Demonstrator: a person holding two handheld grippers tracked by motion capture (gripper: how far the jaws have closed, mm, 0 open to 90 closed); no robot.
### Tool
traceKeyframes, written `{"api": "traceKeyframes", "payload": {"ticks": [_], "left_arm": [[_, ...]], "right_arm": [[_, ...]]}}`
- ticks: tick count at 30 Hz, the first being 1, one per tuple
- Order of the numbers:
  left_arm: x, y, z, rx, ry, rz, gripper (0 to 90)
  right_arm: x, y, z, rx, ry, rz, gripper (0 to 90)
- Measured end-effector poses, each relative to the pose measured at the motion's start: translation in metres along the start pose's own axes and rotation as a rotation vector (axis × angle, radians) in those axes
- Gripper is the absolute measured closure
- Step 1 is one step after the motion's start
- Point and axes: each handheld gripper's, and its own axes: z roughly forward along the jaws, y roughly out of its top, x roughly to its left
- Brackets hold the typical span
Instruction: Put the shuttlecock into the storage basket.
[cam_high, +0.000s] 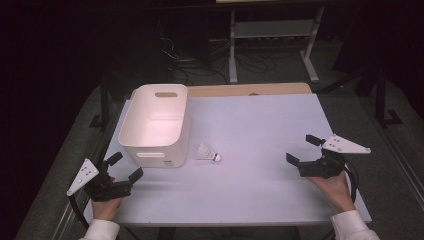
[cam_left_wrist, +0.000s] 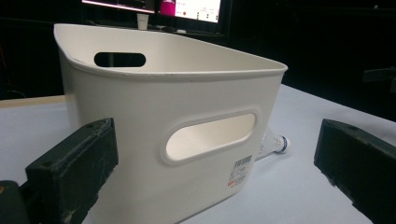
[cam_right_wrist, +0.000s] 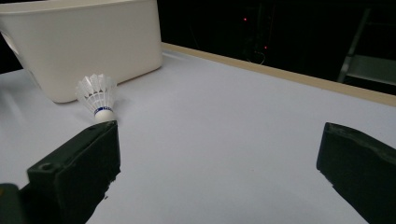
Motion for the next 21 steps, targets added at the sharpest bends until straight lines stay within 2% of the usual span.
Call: {"api": "traceKeyframes", "payload": {"ticks": [5, 8, 13, 17, 21], "left_arm": [[-0.0017, -0.0001, 0.0015, 0.008, -0.002, 0.012, 0.0], [-0.0013, -0.0005, 0.0014, 0.011, -0.007, 0.004, 0.0], [0.0001, -0.0006, 0.0007, 0.012, -0.004, 0.000, 0.0], [-0.0005, -0.0007, 0.0003, 0.013, -0.003, 0.000, 0.0], [0.0002, -0.0010, 0.0003, 0.012, -0.020, -0.013, 0.0]], "right_arm": [[-0.0001, -0.0014, -0.0016, 0.001, -0.001, 0.003, 0.0], [0.0000, -0.0020, -0.0028, 0.027, -0.005, 0.006, 0.0], [-0.0002, -0.0015, -0.0041, 0.032, -0.002, 0.021, 0.0], [-0.0002, -0.0010, -0.0033, 0.040, -0.001, 0.016, 0.0], [0.0027, -0.0001, -0.0009, 0.063, 0.007, 0.010, 0.0]]}}
